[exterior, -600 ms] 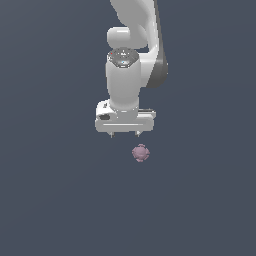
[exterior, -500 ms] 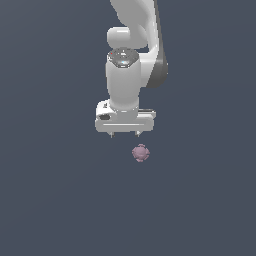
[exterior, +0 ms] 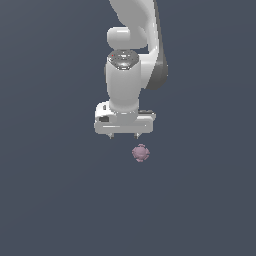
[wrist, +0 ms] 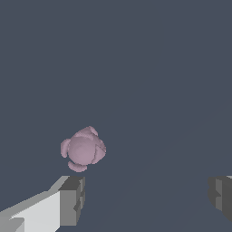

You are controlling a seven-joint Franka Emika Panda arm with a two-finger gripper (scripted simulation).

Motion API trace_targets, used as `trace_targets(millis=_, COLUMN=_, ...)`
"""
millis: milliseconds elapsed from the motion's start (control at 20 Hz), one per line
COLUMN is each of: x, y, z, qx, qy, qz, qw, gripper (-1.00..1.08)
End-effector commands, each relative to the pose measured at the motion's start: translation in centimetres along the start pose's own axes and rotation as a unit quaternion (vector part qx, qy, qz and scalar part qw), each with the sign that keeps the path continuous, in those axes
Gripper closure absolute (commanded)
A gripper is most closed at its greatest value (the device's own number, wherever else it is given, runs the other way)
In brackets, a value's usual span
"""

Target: Pick up the object and move it to a goal position.

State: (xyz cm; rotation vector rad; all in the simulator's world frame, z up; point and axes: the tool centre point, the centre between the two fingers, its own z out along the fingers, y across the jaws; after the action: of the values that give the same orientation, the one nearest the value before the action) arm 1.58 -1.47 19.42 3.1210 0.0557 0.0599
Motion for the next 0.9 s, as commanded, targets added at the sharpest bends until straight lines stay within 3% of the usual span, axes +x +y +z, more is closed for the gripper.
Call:
trace_targets(millis=0, x=0.0, y=0.0, z=0.0, qx=0.0, qy=0.0, qz=-0.001, qw=1.0, gripper=-0.92)
trace_targets(millis=500, x=0.0, y=-1.6, z=2.3, qx=0.0, qy=-0.004, qz=-0.062, qw=0.9981, gripper=-0.92)
trace_targets(millis=850, x=-0.4, y=-4.4, z=5.9, qx=0.004, qy=-0.011, qz=-0.159, qw=0.9872, gripper=-0.92)
